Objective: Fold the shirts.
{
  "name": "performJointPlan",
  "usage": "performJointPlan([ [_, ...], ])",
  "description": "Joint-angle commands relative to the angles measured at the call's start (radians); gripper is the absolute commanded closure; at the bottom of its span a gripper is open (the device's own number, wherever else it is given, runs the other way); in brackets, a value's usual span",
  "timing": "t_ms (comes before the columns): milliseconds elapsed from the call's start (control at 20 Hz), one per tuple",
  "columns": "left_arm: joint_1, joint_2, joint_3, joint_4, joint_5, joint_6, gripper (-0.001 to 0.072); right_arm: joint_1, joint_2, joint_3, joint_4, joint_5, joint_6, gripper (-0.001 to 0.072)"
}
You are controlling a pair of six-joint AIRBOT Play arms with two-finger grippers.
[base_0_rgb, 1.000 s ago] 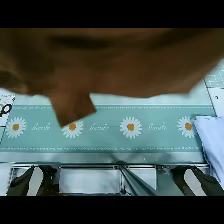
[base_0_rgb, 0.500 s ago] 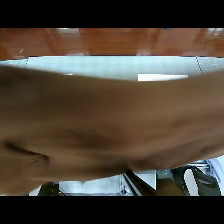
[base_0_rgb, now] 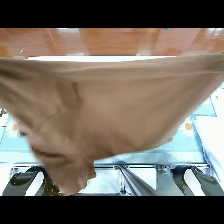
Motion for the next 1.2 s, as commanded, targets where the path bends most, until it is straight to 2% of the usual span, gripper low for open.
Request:
performJointPlan([
  [0,-0.008,-0.216,-0.104,-0.042,0.238,0.005,0.0686,0.001,-0.248,-0.057,0.109,-0.048,-0.095,0.0672],
  [250,-0.007,-0.554,-0.092,-0.096,0.512,0.005,0.0687,0.07,-0.633,-0.012,0.149,-0.269,-0.134,0.0672],
  [400,-0.007,-0.72,-0.055,-0.122,0.546,0.005,0.0686,0.137,-0.839,0.106,0.149,-0.366,-0.109,0.0672],
  [600,-0.007,-0.882,0.003,-0.186,0.546,0.005,0.0686,0.188,-1.03,0.253,0.128,-0.387,-0.039,0.0672],
  [850,-0.001,-0.934,0.022,-0.233,0.502,0.009,0.0686,0.184,-1.08,0.277,0.097,-0.358,-0.015,0.0672],
  [950,0.021,-0.927,0.04,-0.233,0.412,0.02,0.0686,0.157,-1.067,0.277,0.097,-0.3,-0.016,0.0671],
  [1150,0.054,-0.887,0.054,-0.233,0.172,0.169,0.0686,0.101,-1.03,0.277,0.074,-0.092,-0.039,0.0671],
])
